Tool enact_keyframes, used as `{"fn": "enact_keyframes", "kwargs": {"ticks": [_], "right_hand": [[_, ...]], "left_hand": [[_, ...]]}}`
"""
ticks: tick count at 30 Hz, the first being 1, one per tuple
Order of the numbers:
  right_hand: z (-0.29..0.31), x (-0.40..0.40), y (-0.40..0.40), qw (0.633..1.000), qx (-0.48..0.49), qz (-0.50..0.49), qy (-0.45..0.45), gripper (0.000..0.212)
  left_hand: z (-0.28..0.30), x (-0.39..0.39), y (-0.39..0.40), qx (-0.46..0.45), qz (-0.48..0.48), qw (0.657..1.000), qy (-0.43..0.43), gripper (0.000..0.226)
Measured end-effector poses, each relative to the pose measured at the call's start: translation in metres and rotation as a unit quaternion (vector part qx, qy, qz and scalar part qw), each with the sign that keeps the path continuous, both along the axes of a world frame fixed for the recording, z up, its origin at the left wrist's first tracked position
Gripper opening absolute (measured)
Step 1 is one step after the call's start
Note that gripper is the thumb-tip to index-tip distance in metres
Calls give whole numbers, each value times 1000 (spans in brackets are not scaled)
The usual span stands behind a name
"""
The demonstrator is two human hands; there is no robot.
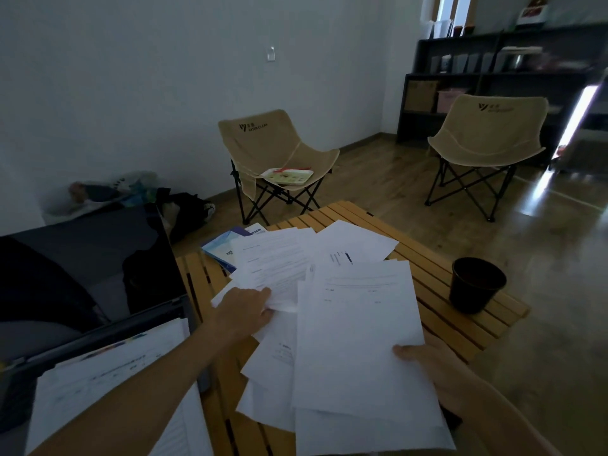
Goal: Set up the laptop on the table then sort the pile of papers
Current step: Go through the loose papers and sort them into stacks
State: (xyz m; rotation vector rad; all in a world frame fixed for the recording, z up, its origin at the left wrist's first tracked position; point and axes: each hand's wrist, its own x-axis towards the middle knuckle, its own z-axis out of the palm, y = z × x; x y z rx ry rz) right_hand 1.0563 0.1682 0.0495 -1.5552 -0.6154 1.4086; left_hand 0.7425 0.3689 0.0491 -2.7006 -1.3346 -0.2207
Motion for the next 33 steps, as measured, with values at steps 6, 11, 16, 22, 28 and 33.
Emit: {"fn": "enact_keyframes", "kwargs": {"ticks": [6,11,16,22,28,33], "right_hand": [[6,4,-23,1000,-11,11,13,38],[4,7,-28,999,-34,-12,13,39],[1,11,-28,999,-41,-9,31,42],[-3,9,-25,999,-52,-15,9,51],[5,6,-30,999,-37,-10,11,38],[10,0,-32,997,7,-58,50,21]], "left_hand": [[-13,-8,-22,103,25,993,43,28],[-6,-30,-24,110,31,992,46,39],[7,-42,-16,41,-53,997,48,25],[32,-43,-20,10,62,989,-136,5],[66,-32,-56,-3,86,899,-430,19],[14,-8,-114,-26,-181,954,-238,26]]}}
